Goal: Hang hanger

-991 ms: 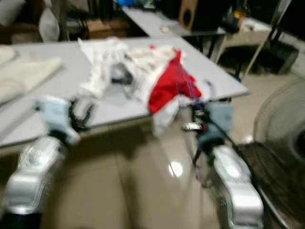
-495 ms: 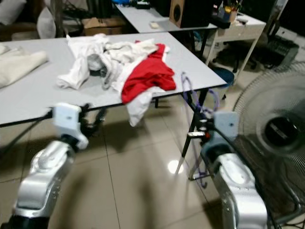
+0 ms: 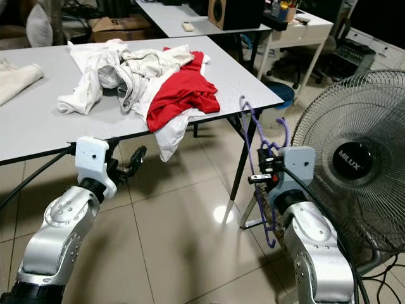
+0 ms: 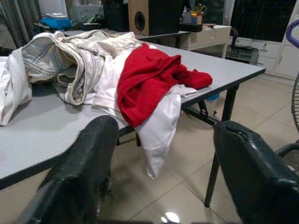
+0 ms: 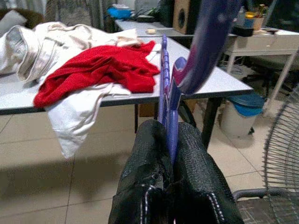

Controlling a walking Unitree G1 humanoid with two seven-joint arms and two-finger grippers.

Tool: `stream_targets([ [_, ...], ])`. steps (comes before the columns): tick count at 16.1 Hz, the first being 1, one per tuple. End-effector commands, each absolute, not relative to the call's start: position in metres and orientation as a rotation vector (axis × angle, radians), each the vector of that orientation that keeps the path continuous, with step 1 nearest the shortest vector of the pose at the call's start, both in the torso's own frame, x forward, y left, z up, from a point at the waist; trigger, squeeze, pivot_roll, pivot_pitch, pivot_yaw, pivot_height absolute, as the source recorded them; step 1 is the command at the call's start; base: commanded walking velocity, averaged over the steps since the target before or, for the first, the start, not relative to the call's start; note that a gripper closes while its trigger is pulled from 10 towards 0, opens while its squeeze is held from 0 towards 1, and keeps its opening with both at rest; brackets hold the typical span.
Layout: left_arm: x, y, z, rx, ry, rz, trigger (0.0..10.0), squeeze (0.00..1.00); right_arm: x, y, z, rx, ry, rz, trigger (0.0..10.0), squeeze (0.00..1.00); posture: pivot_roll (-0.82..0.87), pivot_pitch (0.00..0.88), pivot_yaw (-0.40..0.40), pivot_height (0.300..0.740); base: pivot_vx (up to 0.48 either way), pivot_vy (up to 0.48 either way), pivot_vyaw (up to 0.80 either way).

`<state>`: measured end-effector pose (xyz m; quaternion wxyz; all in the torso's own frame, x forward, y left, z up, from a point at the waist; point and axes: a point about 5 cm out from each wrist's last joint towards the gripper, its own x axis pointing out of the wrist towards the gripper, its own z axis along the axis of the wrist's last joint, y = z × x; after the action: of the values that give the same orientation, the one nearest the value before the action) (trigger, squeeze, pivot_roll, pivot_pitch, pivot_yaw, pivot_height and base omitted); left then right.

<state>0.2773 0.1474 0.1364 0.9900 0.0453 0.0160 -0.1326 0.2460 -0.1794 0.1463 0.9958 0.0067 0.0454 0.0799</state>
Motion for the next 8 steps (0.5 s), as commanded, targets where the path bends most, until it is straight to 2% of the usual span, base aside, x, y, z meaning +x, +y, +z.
stream_targets([
  [1, 0.2789, 0.1464, 0.1383, 0.097, 0.022, -0.265, 10.0, 1.0, 0.2455, -0.1803, 0.1467, -0.005, 0.089, 0.166, 10.0, 0.0, -0.12, 0.0, -0.05, 0.74, 0.251, 0.0, 0.0],
  [3, 0.2788, 0.1455, 0.138, 0.097, 0.022, -0.272, 10.0, 1.0, 0.2439, -0.1807, 0.1455, 0.023, 0.096, 0.159, 10.0, 0.0, -0.12, 0.0, -0.049, 0.74, 0.296, 0.0, 0.0],
  [4, 0.2789, 0.1451, 0.1377, 0.098, 0.022, -0.275, 10.0, 1.0, 0.2431, -0.1808, 0.1457, 0.024, 0.094, 0.16, 10.0, 0.0, -0.12, 0.0, -0.047, 0.74, 0.337, 0.0, -0.8],
  [7, 0.2807, 0.1442, 0.1372, 0.102, 0.021, -0.284, 10.0, 1.0, 0.2432, -0.1798, 0.146, 0.023, 0.089, 0.163, 10.0, 0.0, -0.12, 0.0, -0.04, 0.74, 0.344, 0.0, 0.0],
  [8, 0.2815, 0.1443, 0.1372, 0.104, 0.023, -0.284, 10.0, 1.0, 0.2434, -0.1795, 0.1458, 0.024, 0.087, 0.163, 10.0, 0.0, -0.12, 0.0, -0.038, 0.74, 0.349, 0.0, -0.8],
])
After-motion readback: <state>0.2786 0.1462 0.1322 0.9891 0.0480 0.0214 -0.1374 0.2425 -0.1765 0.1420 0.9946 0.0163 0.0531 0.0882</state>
